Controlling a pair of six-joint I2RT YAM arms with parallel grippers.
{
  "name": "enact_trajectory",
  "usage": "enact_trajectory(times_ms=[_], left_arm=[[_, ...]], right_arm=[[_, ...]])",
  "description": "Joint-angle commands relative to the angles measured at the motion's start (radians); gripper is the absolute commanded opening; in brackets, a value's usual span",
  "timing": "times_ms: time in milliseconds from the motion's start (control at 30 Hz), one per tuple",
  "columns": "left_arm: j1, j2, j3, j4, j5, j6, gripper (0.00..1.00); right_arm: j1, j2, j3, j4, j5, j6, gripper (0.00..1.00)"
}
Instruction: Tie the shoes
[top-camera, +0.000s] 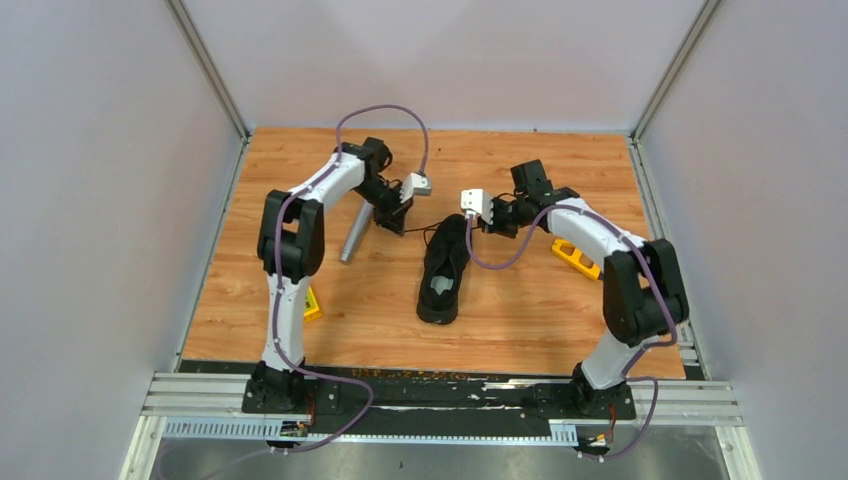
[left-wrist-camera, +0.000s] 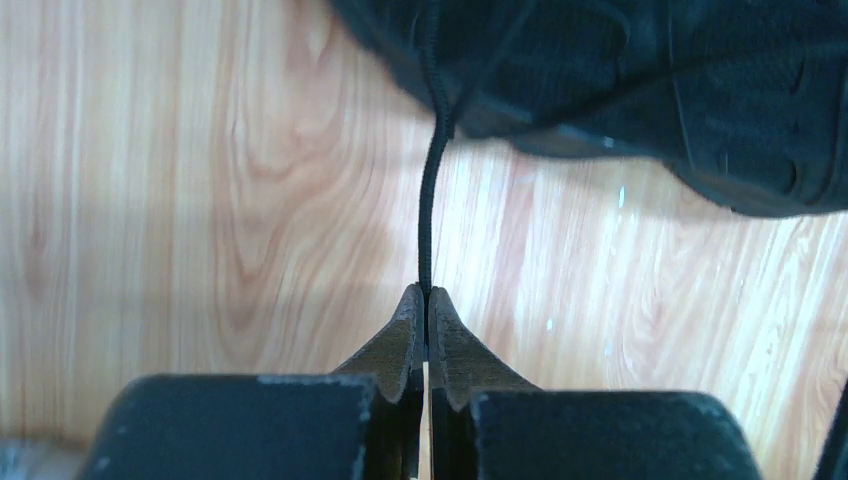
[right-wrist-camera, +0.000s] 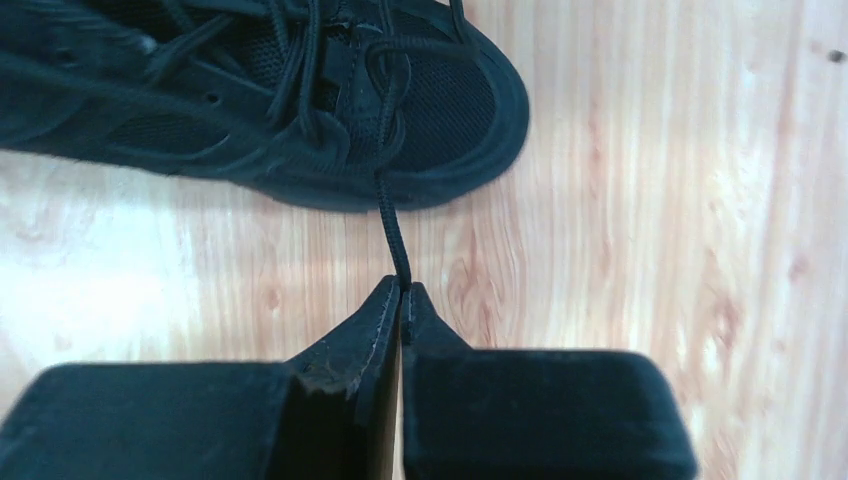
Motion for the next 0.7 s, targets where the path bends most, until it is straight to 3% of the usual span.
enact_trajectory(times_ms=[0, 333, 667], left_arm=[[0.073, -0.194, -0.068, 0.064, -0.019, -0.057, 0.00], [0.101, -0.400, -0.241, 0.115, -0.112, -0.133, 0.00], [0.337, -0.642, -0.494, 0.075, -0.224, -0.080, 0.00]], right_arm=[[-0.011, -0.176, -0.043, -0.071, 0.024, 0.047, 0.00], [-0.010, -0.423, -0.144, -0.194, 0.129, 0.135, 0.00], [-0.071, -0.598, -0.282, -0.248, 0.211, 0.166, 0.00]])
